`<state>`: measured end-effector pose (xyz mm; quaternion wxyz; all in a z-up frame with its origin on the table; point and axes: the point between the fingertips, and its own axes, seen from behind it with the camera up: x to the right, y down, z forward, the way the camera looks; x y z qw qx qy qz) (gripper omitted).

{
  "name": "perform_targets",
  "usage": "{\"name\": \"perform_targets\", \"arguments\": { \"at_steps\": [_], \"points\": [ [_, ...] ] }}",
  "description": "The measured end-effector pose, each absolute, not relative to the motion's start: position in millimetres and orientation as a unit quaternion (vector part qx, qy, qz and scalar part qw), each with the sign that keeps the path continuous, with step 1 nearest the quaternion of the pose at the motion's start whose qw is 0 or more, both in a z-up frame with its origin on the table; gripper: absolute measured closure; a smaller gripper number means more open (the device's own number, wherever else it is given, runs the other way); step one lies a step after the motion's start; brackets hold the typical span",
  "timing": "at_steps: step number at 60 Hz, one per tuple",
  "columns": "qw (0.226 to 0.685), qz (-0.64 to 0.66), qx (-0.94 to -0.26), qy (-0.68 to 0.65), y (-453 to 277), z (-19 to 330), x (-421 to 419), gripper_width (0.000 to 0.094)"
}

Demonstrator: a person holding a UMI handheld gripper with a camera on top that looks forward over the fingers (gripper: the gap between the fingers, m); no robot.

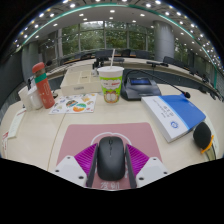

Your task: Arrange mouse

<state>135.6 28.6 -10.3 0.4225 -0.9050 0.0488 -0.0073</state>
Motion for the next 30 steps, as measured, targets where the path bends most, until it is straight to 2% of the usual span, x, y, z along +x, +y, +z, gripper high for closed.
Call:
{"name": "perform_targets", "arguments": {
  "at_steps": [2, 5, 6, 8, 12, 30],
  "points": [
    [0.418, -0.013, -0.907, 0.050, 25, -6, 136, 0.0344],
    [0.419, -0.019, -0.907, 0.049, 19, 1, 137, 0.0102],
    [0.420, -0.020, -0.906, 0.048, 17, 4, 137, 0.0061],
    [0.421, -0.023, -0.905, 0.048, 11, 13, 137, 0.0106],
    [0.428, -0.028, -0.902, 0.050, -3, 35, 137, 0.0071],
    [0.463, -0.041, -0.884, 0.055, -128, 149, 107, 0.0077]
  ]
}}
